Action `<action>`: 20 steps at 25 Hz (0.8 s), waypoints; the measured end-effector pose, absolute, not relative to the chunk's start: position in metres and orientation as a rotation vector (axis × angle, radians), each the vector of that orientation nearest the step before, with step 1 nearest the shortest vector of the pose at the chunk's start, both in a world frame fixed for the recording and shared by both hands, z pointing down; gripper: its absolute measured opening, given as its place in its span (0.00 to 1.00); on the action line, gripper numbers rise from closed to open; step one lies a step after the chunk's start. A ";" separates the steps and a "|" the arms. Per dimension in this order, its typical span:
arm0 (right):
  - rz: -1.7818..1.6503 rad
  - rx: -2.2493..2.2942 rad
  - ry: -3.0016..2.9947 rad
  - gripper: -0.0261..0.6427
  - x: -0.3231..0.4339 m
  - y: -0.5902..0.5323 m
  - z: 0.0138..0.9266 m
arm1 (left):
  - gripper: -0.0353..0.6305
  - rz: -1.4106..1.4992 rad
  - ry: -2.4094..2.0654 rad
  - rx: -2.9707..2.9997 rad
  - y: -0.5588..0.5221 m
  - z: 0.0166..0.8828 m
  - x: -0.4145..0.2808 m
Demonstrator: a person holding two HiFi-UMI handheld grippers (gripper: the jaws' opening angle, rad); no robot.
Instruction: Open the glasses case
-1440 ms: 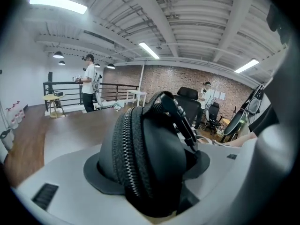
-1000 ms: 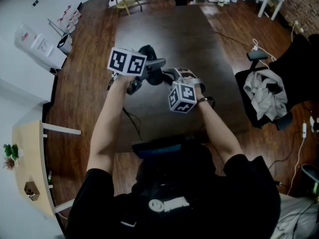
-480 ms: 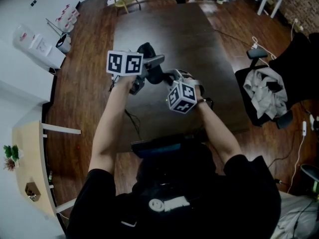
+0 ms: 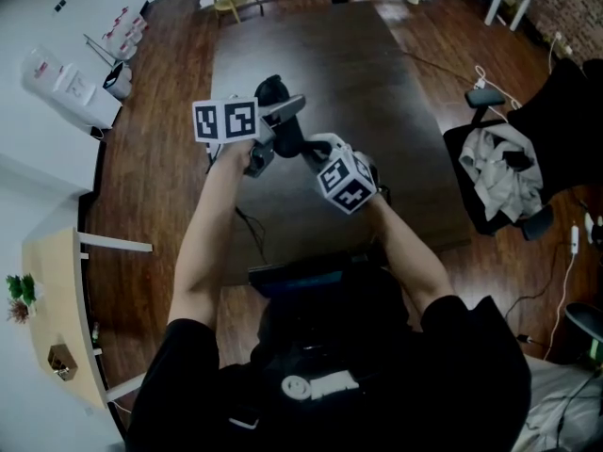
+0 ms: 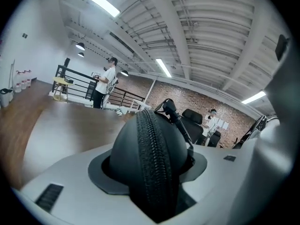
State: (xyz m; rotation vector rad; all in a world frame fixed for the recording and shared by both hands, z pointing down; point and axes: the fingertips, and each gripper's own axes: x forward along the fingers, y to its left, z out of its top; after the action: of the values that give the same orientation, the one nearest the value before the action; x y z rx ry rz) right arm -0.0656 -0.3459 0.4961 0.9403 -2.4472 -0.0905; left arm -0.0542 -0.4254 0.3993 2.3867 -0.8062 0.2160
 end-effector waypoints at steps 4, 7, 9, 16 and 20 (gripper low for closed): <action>-0.036 0.907 -2.497 0.04 -0.069 -0.338 0.490 | 0.43 0.077 -0.846 2.354 -0.433 0.388 -0.062; 0.110 0.919 -2.588 0.04 -0.080 -0.329 0.486 | 0.43 0.023 -0.883 2.373 -0.436 0.382 -0.064; 0.275 0.930 -2.674 0.04 -0.087 -0.327 0.482 | 0.43 0.019 -0.899 2.400 -0.436 0.379 -0.062; 0.818 0.979 -2.875 0.04 -0.089 -0.333 0.469 | 0.43 -0.090 -0.954 2.400 -0.437 0.370 -0.071; 0.935 1.034 -2.842 0.04 -0.080 -0.340 0.479 | 0.43 -0.070 -0.946 2.420 -0.437 0.373 -0.069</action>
State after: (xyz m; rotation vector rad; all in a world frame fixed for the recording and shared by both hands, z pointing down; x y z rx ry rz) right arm -0.0804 -0.3402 0.4793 1.0342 -2.8422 0.9349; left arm -0.0694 -0.4371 0.3733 2.4196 -0.9459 -0.0695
